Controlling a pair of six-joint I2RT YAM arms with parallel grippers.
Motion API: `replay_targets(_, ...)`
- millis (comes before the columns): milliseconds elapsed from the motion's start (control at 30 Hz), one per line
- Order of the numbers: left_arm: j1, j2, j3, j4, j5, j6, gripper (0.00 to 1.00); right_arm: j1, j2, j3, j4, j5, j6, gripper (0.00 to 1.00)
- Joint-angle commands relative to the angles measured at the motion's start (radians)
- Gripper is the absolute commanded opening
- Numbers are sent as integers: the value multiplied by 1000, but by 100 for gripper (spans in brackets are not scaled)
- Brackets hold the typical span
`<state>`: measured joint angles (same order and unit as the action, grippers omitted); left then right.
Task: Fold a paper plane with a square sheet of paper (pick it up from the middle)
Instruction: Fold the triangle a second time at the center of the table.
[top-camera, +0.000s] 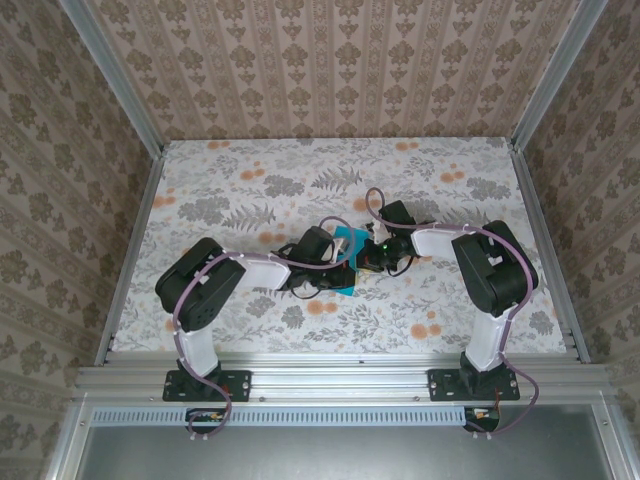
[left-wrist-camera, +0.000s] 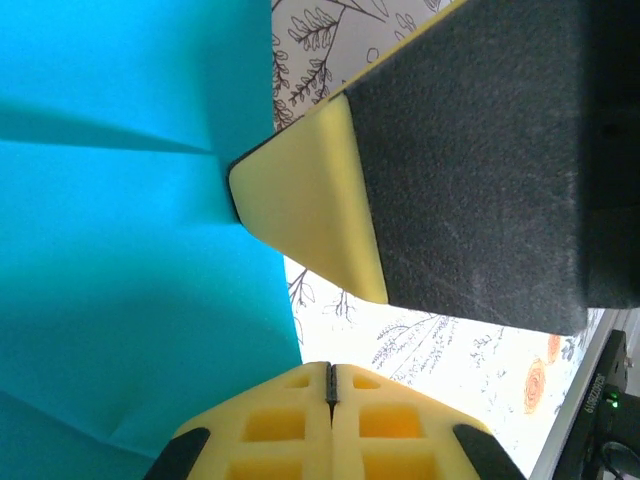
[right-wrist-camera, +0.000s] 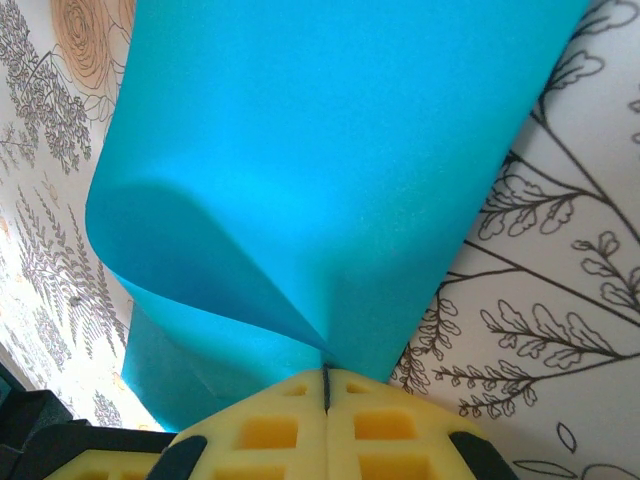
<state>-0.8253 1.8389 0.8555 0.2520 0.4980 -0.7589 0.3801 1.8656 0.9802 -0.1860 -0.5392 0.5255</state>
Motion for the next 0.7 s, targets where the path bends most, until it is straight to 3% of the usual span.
replay_targets(0, -9, 8, -4, -26, 34, 46, 1, 1, 30, -37, -123, 160, -21, 5)
replay_targets(667, -30, -10, -43, -97, 29, 85, 1, 2, 40, -18, -155, 191, -45, 5)
